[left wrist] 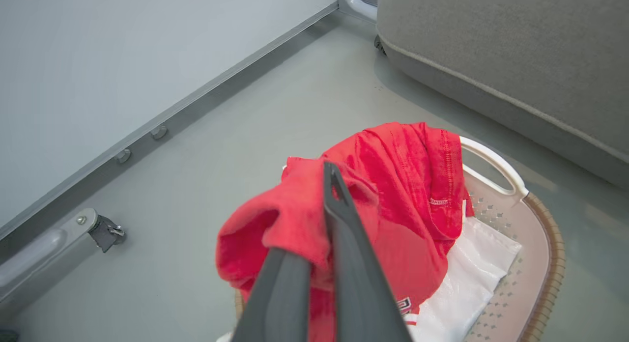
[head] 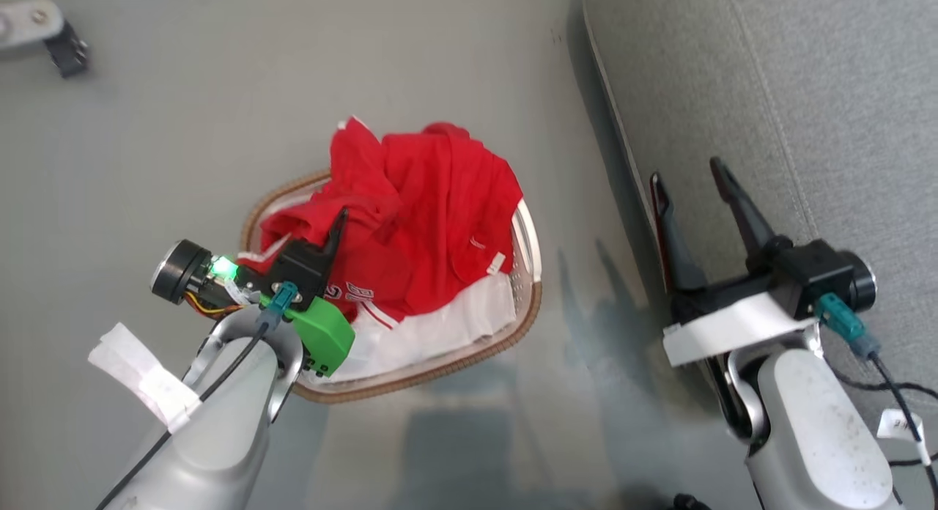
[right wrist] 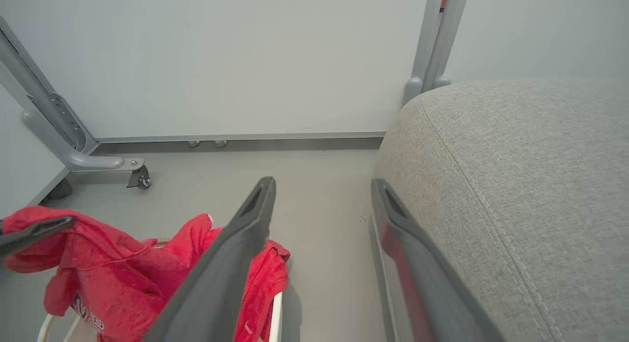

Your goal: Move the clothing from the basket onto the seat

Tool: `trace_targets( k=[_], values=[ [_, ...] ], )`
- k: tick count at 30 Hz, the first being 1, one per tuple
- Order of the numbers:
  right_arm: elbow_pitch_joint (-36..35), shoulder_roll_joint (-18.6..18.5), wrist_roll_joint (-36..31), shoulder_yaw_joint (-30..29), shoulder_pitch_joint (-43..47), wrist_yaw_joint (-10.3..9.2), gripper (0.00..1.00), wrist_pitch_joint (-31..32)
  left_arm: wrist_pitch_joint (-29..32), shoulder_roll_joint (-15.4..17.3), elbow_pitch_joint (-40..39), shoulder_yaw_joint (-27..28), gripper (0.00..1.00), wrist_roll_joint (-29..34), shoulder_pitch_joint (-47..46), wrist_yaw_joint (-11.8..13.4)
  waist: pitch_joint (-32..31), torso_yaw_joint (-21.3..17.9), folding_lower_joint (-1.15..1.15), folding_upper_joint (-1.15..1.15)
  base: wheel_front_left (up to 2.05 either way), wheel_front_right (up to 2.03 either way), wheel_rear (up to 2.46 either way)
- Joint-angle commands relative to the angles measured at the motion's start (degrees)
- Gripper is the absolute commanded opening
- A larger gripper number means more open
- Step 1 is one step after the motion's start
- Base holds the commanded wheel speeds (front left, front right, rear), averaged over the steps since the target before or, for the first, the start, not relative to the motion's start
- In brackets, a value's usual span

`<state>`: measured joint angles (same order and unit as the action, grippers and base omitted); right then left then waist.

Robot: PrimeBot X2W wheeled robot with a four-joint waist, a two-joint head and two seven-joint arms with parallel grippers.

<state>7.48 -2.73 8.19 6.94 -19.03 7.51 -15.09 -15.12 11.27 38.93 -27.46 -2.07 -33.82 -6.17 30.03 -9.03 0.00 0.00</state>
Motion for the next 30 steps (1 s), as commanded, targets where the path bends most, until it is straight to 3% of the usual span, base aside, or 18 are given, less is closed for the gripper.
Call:
trace_targets(
  k=[1, 14, 24, 30],
  values=[
    [0.6, -0.3, -0.3, 0.0, 1.8, -0.04, 1.00, -0.1, 0.0, 0.9, -1.5, -0.3, 0.00, 0.7, 1.3, -0.2, -8.5, 3.7, 0.00, 0.00, 0.00, 0.00, 0.00],
    [3.4, -0.3, -0.4, 1.3, 8.7, -0.04, 1.00, -0.1, 2.8, 10.3, -17.4, -5.0, 0.00, 0.7, -1.0, -1.2, -21.9, 4.2, 0.00, 0.00, 0.00, 0.00, 0.00],
    [2.4, -0.3, 0.9, 4.2, 7.7, -0.04, 1.00, -0.1, 10.7, 14.8, -28.0, -9.8, 0.00, -4.2, -10.8, -1.3, -24.4, 4.3, 0.00, 0.00, 0.00, 0.00, 0.00],
    [0.1, -0.2, 2.5, 11.5, 5.0, -0.04, 1.00, -0.1, 13.3, 15.4, -29.1, -11.4, 0.00, -7.1, -14.8, -1.2, -24.9, 4.2, 0.00, 0.00, 0.00, 0.00, 0.00]
  ],
)
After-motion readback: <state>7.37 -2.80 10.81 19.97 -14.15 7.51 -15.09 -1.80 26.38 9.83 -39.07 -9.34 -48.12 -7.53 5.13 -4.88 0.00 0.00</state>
